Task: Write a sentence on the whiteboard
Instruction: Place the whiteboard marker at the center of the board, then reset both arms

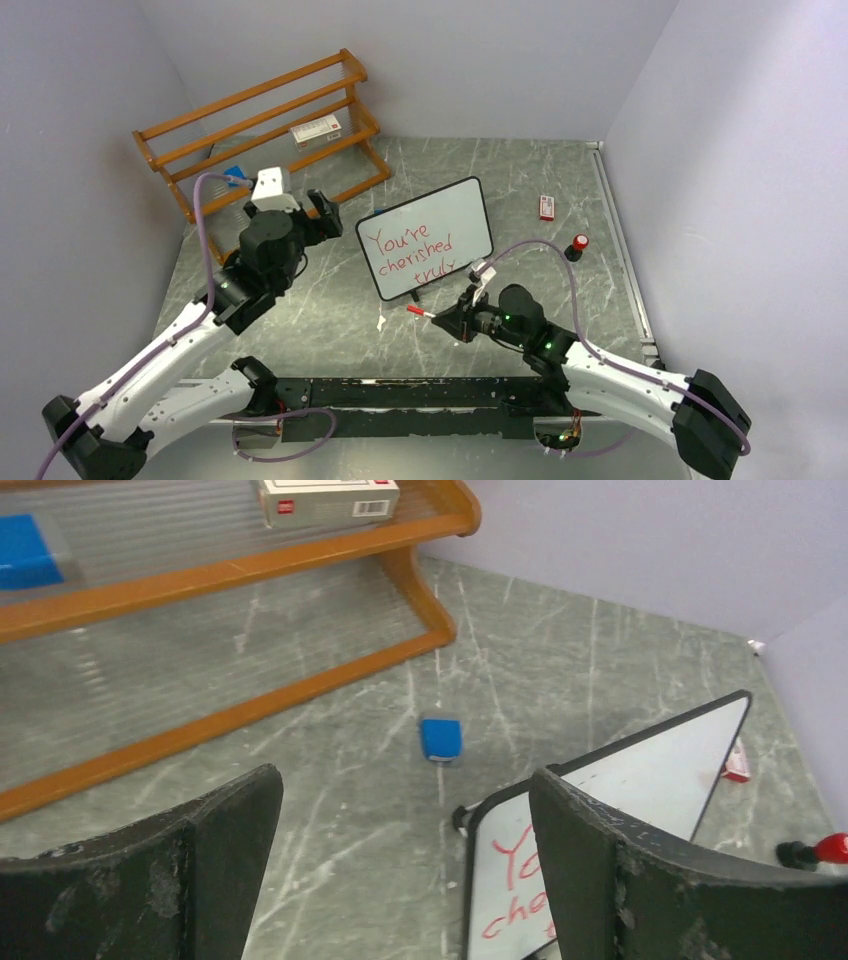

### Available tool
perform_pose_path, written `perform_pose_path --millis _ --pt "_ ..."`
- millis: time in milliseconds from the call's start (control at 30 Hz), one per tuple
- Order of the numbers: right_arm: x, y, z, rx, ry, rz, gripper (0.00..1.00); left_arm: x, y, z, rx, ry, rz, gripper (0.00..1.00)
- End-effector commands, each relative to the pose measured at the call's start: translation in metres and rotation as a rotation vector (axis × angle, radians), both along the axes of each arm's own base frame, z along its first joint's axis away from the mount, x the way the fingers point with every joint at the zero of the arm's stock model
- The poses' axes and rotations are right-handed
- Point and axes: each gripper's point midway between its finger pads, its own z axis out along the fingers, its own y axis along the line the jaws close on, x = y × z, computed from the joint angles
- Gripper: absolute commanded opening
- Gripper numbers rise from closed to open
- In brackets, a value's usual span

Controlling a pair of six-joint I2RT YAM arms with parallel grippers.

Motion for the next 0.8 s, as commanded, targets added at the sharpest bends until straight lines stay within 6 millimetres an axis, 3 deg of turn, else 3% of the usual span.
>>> perform_pose_path --millis 0,200,367,500,600,767 --pt "-0.015 -0.006 -0.036 -0.053 0.136 0.011 0.0 -0.016 0.016 -0.006 0.096 -0.014 -0.055 0.96" --pt "-0.015 -0.009 -0.063 -0.111 0.208 -0.024 0.06 -0.037 0.034 -0.029 0.168 -0.037 -0.076 0.97" --pt "-0.009 -0.015 -0.073 -0.136 0.253 -0.102 0.14 -0.051 0.039 -0.021 0.192 -0.094 -0.128 0.98" --pt "-0.007 -0.022 -0.072 -0.13 0.271 -0.161 0.36 -0.06 0.042 -0.018 0.188 -0.112 -0.148 0.98" --pt "-0.002 -0.031 -0.066 -0.125 0.266 -0.224 0.59 -0.067 0.047 -0.017 0.178 -0.114 -0.151 0.98" --pt "0.017 -0.056 -0.031 -0.113 0.187 -0.381 0.87 -0.078 0.062 -0.013 0.165 -0.136 -0.115 0.98"
